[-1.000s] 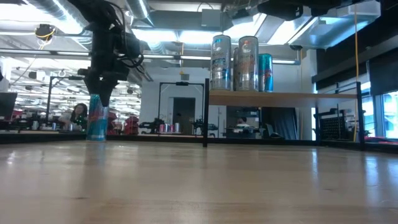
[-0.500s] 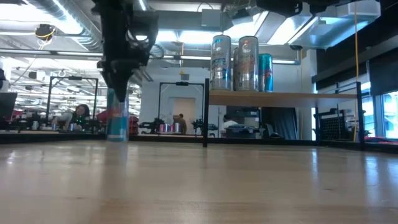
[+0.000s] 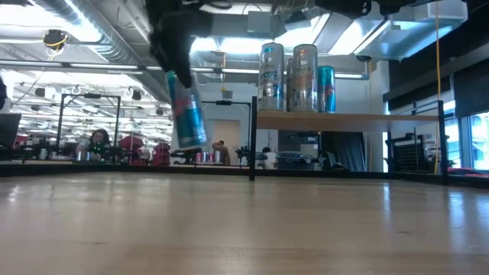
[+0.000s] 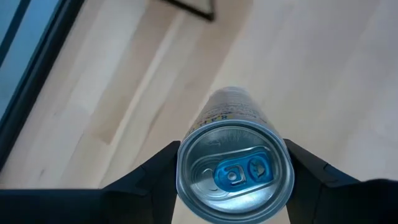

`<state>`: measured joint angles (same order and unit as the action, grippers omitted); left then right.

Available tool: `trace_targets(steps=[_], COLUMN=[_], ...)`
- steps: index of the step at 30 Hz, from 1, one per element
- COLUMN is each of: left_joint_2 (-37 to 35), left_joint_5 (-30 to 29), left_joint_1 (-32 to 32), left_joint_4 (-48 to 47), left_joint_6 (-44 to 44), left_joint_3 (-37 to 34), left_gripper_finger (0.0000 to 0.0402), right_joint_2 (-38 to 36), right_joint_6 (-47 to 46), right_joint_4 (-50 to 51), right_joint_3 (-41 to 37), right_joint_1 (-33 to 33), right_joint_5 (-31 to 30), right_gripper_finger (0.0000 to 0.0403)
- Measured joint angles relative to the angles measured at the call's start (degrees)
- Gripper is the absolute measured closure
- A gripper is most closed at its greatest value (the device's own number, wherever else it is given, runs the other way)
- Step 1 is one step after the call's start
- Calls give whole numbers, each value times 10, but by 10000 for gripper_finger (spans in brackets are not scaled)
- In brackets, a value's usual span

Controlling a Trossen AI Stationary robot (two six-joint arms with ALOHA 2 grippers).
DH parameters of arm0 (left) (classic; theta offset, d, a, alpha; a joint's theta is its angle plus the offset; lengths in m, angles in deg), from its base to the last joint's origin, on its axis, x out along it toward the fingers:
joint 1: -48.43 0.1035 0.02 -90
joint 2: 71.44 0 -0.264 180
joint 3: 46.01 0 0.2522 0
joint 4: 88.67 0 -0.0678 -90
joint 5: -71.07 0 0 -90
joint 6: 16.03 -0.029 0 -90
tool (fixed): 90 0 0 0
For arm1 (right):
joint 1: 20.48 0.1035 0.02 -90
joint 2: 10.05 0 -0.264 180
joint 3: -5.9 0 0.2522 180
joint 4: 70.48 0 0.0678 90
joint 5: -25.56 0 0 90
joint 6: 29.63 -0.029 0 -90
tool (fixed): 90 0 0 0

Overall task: Place canned beverage on shelf
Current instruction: Put the blue soda can aligned with the other blue soda can on the shelf

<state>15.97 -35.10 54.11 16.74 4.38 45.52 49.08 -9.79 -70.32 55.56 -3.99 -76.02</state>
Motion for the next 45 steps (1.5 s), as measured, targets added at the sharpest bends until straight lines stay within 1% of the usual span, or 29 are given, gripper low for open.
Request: trace_targets(steps=[2, 6, 9, 13, 24, 28, 32, 39, 45], left_joint_2=[25, 79, 113, 138, 145, 145, 145, 165, 165], left_joint_5=[5, 50, 67, 79, 82, 105, 112, 110, 108], left_joint_1=[-12, -31, -47, -64, -78, -70, -71, -81, -96], left_joint_4=[-4, -15, -31, -38, -18, -9, -8, -5, 17], left_joint_6=[-10, -32, -44, -61, -71, -73, -75, -81, -93], left_joint_3=[25, 72, 101, 111, 105, 105, 104, 104, 103], left_gripper_finger=[209, 208, 208, 208, 208, 208, 205, 187, 156], right_joint_2=[0, 0, 0, 0, 0, 0, 0, 0, 0], right_joint_6=[0, 0, -1, -3, -5, -5, -5, -5, -5], right_joint_4=[0, 1, 5, 5, 12, 18, 18, 14, 13], right_joint_3=[0, 0, 0, 0, 0, 0, 0, 0, 0], right_joint_1=[0, 0, 0, 0, 0, 0, 0, 0, 0], right_joint_5=[0, 0, 0, 0, 0, 0, 0, 0, 0], right_gripper_finger=[81, 81, 82, 81, 81, 81, 81, 81, 82])
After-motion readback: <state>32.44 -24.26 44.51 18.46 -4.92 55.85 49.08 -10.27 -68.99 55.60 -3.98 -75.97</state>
